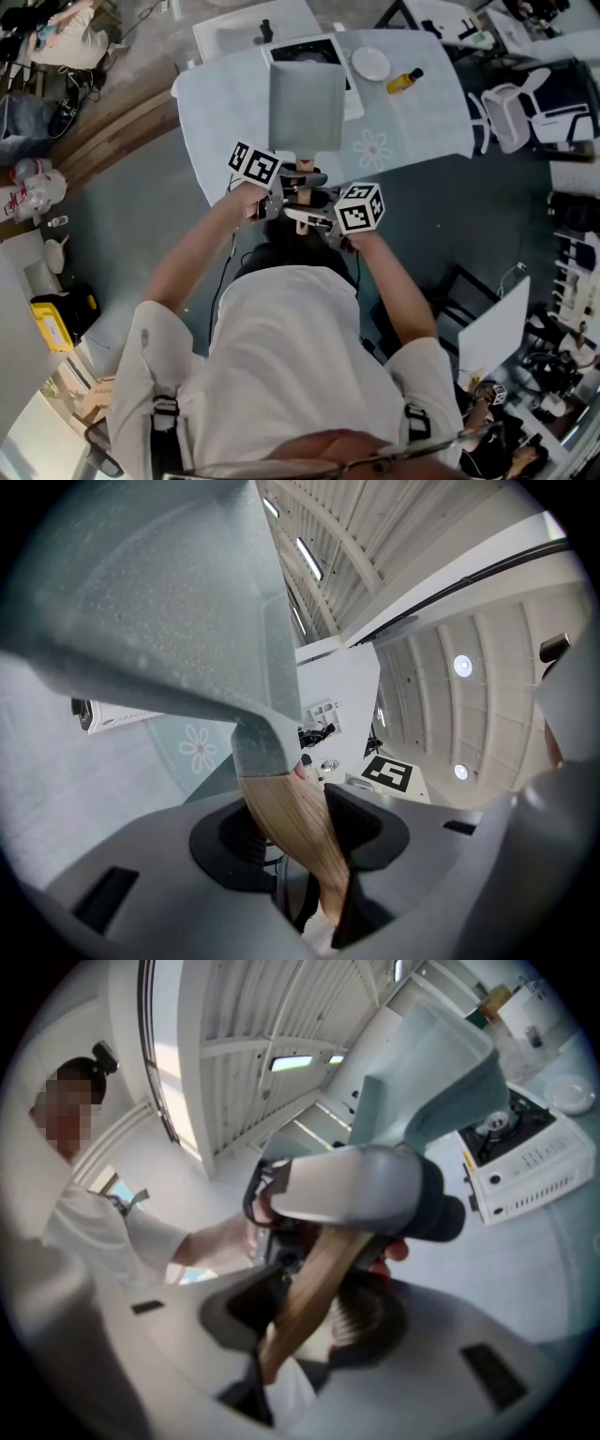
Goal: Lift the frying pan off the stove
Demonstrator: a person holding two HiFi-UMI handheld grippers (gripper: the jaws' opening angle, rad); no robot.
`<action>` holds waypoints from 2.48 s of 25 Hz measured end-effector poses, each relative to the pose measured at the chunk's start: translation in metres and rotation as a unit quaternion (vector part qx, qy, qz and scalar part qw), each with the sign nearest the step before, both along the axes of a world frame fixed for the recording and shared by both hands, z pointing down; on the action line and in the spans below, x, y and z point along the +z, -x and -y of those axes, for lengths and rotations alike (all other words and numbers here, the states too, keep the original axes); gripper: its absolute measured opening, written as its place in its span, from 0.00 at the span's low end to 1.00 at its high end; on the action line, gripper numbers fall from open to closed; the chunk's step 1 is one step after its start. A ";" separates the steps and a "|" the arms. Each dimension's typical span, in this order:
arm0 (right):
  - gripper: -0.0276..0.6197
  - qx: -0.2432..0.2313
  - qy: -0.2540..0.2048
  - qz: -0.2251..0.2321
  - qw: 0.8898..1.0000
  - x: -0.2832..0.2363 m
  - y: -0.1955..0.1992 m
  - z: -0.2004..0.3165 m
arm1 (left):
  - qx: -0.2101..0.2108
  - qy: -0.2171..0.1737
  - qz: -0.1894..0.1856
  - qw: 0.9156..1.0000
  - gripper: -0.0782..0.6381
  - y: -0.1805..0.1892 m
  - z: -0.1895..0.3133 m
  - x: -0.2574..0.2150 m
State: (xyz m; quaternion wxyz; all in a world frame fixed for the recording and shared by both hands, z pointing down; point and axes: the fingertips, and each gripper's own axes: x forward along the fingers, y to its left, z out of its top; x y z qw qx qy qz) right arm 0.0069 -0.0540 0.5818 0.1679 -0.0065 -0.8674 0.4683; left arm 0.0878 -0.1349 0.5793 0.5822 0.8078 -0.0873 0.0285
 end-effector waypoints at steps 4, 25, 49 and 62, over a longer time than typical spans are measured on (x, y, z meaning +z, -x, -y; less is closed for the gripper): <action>0.29 -0.001 -0.005 0.001 1.000 -0.007 -0.002 -0.001 | 0.002 -0.004 0.005 1.000 0.38 -0.002 -0.001 -0.007; 0.30 -0.042 -0.014 0.020 0.999 -0.053 -0.075 -0.030 | -0.044 -0.019 -0.004 0.999 0.38 -0.068 -0.023 -0.053; 0.30 -0.070 -0.020 0.033 0.997 -0.067 -0.082 -0.051 | -0.064 -0.017 0.004 0.998 0.38 -0.070 -0.041 -0.065; 0.30 -0.073 -0.016 0.043 0.996 -0.069 -0.082 -0.049 | -0.068 -0.020 0.004 0.997 0.39 -0.069 -0.039 -0.067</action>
